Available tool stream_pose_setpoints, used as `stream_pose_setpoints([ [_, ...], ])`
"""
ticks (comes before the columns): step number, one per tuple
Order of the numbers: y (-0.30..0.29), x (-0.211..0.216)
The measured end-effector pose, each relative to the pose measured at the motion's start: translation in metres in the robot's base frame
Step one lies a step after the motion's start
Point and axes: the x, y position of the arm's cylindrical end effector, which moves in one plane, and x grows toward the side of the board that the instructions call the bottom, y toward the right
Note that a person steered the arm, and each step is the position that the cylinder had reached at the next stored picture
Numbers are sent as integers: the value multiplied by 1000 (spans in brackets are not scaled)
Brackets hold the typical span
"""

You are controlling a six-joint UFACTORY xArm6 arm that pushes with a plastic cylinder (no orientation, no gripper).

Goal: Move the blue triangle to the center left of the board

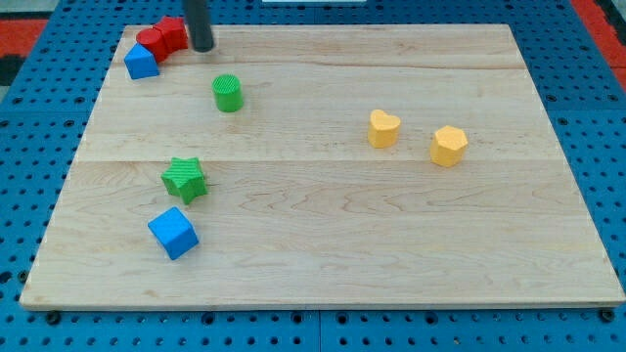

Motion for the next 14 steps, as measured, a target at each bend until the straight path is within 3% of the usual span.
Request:
stream_pose_setpoints([
  [4,-56,56],
  [7,-66,36],
  [8,-113,36],
  [9,-120,54],
  [11,-101,109],
  [12,-103,74],
  [14,-93,122],
])
